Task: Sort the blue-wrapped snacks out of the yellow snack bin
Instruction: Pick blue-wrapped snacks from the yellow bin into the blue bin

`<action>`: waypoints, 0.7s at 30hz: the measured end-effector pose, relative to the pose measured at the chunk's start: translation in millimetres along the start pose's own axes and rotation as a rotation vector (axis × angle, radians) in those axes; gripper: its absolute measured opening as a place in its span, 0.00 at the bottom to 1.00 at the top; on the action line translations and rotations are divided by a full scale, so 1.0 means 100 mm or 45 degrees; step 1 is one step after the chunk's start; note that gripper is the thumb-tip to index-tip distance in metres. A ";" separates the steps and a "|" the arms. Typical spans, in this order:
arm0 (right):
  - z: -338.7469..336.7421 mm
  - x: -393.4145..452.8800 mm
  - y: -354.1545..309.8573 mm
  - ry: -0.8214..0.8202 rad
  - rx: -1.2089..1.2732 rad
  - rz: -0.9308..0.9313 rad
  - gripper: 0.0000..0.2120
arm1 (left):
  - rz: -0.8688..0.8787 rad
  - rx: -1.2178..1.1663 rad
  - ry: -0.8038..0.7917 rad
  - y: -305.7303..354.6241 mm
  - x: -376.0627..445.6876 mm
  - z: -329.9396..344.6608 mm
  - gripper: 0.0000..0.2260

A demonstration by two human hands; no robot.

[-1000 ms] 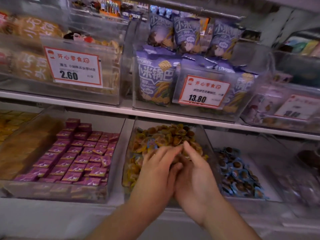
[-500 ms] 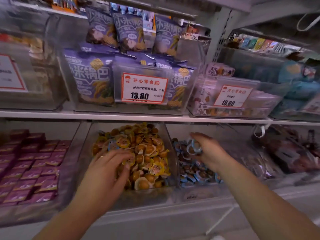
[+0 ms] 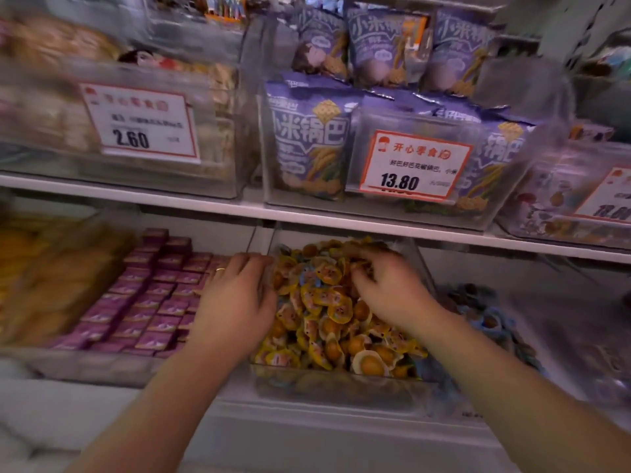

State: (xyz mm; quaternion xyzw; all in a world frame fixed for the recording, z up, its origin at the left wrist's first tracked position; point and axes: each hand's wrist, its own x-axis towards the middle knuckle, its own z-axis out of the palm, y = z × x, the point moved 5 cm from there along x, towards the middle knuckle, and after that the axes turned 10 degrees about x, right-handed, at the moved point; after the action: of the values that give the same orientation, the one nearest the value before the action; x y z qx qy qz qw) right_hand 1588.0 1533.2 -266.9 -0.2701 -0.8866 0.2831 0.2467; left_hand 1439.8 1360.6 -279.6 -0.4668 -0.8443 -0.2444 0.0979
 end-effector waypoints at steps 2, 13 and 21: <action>0.39 0.31 -0.09 -0.225 -0.185 -0.015 0.20 | 0.021 -0.076 0.006 -0.03 0.00 0.01 0.16; 0.64 0.82 0.23 -0.781 -0.512 -0.002 0.34 | 0.155 -0.129 -0.005 -0.19 -0.01 0.06 0.16; 0.40 0.57 0.07 -0.594 -0.260 -0.162 0.23 | 0.136 -0.062 0.056 -0.17 -0.04 0.04 0.15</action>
State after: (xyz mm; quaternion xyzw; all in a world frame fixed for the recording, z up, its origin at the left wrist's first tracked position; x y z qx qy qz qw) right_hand 1525.1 1558.5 -284.0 -0.1649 -0.9586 0.2308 0.0244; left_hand 1428.3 1352.4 -290.2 -0.5080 -0.8095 -0.2696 0.1180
